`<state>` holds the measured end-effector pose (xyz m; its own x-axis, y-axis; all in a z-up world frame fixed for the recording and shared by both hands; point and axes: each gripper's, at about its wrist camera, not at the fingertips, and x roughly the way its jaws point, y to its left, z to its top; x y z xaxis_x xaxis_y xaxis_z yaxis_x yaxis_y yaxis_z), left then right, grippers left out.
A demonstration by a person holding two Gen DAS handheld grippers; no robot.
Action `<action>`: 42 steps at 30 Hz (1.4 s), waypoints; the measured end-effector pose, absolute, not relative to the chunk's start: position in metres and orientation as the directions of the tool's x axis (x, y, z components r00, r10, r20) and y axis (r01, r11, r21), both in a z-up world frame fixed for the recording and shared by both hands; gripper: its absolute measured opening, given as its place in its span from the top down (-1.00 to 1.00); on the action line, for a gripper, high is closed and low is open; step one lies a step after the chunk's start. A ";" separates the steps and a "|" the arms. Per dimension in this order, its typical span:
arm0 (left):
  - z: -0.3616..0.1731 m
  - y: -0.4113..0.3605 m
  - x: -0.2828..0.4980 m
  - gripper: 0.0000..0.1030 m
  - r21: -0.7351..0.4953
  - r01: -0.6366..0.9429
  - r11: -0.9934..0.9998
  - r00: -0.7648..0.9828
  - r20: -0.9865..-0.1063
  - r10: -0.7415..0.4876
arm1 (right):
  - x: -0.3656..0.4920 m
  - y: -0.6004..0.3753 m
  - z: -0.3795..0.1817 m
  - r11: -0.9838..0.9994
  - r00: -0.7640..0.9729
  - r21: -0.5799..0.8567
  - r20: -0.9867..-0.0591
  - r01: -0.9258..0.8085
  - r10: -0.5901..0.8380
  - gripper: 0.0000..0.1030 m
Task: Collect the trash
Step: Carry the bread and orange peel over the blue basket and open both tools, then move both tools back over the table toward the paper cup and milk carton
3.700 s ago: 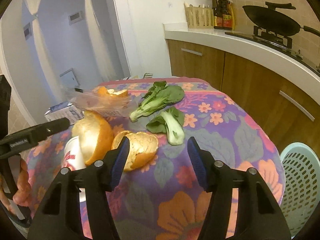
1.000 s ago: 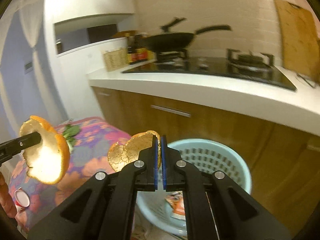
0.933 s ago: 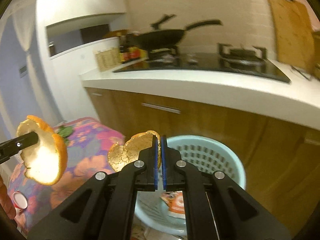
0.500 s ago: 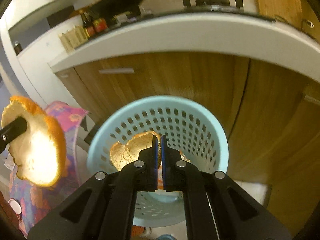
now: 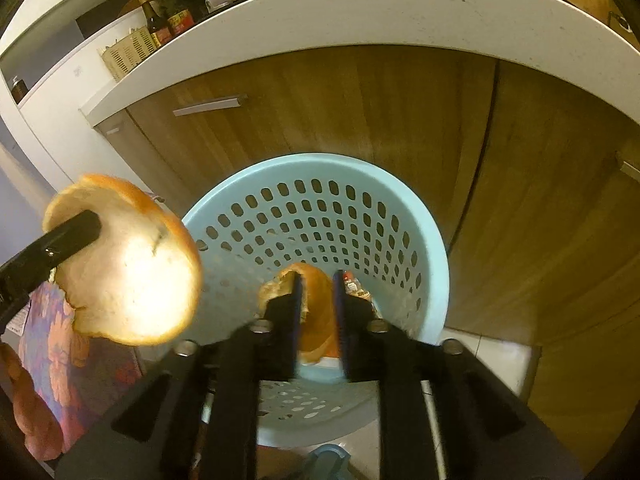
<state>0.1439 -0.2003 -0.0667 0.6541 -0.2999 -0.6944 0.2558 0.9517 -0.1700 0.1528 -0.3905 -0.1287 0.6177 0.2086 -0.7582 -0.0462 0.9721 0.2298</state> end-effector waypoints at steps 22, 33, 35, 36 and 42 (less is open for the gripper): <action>-0.011 -0.130 0.077 0.08 -0.245 0.208 0.947 0.759 -0.571 -0.314 | 0.112 -0.354 -0.061 0.945 0.722 0.271 -0.614 -0.185 0.318 -0.15; 0.042 -0.040 0.005 0.02 -0.258 0.107 0.960 0.865 -0.452 -0.218 | 0.064 -0.250 -0.025 0.859 0.664 0.236 -0.552 -0.455 0.504 -0.15; 0.048 -0.016 -0.013 0.02 -0.242 0.065 0.968 0.879 -0.445 -0.171 | 0.054 -0.226 -0.024 0.832 0.634 0.228 -0.556 -0.506 0.538 -0.15; 0.049 -0.007 -0.019 0.02 -0.235 0.048 0.971 0.884 -0.444 -0.151 | 0.047 -0.210 -0.025 0.810 0.609 0.225 -0.559 -0.542 0.563 -0.15; 0.056 0.063 -0.068 0.01 -0.239 -0.103 0.966 0.907 -0.421 -0.008 | 0.011 -0.141 -0.039 0.702 0.483 0.220 -0.587 -0.677 0.650 -0.15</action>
<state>-0.0680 0.0626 0.0564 0.9071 -0.0076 -0.4208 -0.1026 0.9657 -0.2386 0.0109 -0.1406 -0.0388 0.4829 0.6497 -0.5871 -0.6773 0.7021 0.2199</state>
